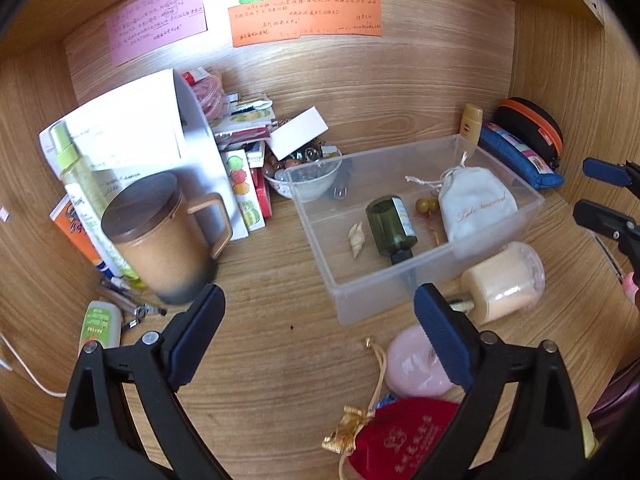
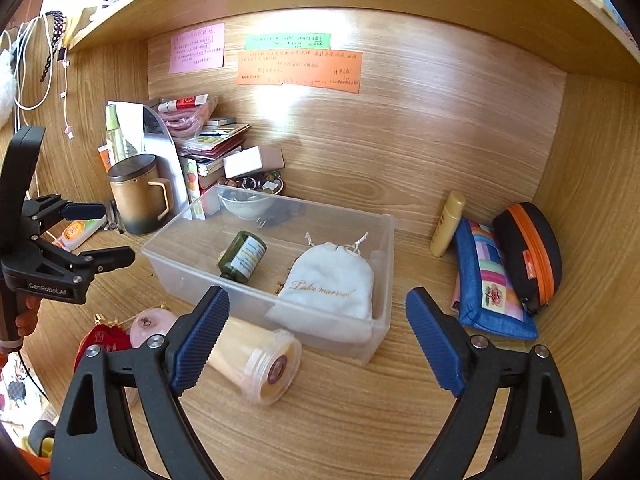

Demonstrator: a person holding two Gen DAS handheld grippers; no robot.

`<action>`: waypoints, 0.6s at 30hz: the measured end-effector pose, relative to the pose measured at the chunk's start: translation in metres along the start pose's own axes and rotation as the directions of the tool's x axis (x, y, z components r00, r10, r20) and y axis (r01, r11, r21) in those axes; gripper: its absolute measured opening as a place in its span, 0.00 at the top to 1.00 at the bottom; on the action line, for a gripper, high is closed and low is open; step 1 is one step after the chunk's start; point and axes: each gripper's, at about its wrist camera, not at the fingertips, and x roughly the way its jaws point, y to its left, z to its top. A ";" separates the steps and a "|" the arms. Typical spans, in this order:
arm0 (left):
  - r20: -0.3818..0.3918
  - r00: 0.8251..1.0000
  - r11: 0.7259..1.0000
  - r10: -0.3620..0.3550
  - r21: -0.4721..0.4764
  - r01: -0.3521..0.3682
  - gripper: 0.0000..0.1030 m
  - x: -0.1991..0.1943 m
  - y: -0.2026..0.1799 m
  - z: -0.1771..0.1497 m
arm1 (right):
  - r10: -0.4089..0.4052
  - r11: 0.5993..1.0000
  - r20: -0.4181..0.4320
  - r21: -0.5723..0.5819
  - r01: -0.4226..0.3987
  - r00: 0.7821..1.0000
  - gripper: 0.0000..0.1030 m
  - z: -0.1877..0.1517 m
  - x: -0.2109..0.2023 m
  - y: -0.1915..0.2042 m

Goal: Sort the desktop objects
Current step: 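Withdraw both grippers from the box and move the right gripper to the cream jar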

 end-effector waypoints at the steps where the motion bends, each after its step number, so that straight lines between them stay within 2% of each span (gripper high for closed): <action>1: -0.005 1.000 1.000 0.000 -0.002 0.000 0.06 -0.002 0.001 -0.004 | 0.002 1.000 0.000 0.000 -0.002 1.000 0.14 -0.002 -0.002 0.001; 9: -0.030 1.000 0.999 0.007 0.036 -0.006 0.06 -0.017 -0.002 -0.037 | 0.015 1.000 -0.023 0.010 -0.015 1.000 0.14 -0.018 -0.004 0.011; 15: -0.062 0.994 0.996 -0.090 0.013 0.090 0.06 -0.020 -0.005 -0.056 | 0.029 0.999 -0.060 0.023 -0.028 0.998 0.13 -0.029 0.005 0.017; 18: -0.087 0.991 0.994 -0.102 0.021 0.104 0.06 -0.016 -0.011 -0.064 | 0.024 1.000 -0.078 0.016 -0.023 0.997 0.13 -0.034 0.009 0.022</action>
